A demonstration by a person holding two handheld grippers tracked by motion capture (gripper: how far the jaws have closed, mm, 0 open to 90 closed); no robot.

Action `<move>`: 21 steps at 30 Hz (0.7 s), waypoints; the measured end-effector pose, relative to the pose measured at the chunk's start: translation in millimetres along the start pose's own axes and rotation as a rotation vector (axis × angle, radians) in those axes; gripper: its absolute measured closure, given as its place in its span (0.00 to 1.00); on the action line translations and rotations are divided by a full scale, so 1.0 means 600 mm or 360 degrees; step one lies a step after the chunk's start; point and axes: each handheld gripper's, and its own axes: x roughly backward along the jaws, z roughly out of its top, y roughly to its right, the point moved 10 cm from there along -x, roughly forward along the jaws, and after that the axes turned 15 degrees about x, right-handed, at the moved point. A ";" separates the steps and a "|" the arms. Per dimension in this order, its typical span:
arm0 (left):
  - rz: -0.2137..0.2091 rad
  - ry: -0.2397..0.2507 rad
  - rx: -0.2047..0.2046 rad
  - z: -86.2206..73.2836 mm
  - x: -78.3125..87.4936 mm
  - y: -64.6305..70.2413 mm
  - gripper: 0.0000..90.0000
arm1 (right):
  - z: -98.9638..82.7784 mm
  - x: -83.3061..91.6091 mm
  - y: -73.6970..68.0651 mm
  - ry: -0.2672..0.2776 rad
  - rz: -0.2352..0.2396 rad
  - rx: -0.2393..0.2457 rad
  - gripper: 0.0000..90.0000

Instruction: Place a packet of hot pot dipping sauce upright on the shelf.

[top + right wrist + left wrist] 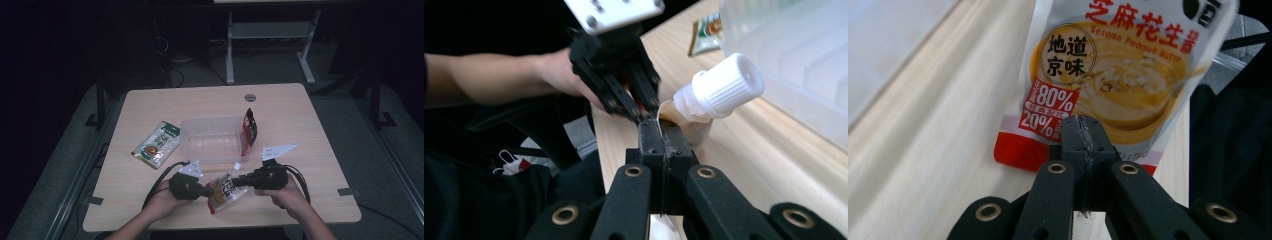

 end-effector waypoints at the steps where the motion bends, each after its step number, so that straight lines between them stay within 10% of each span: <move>1: -0.0004 0.0006 -0.0004 0.004 -0.002 0.002 1.00 | 0.003 0.000 -0.001 0.0008 0.0001 -0.0003 1.00; 12: -0.0030 0.0042 -0.0076 0.031 -0.016 0.025 1.00 | 0.042 -0.009 -0.002 0.0096 0.0032 0.0053 1.00; 21: -0.0065 0.0091 0.0014 0.023 0.019 0.008 1.00 | 0.047 0.003 0.008 0.0110 -0.0042 0.0058 1.00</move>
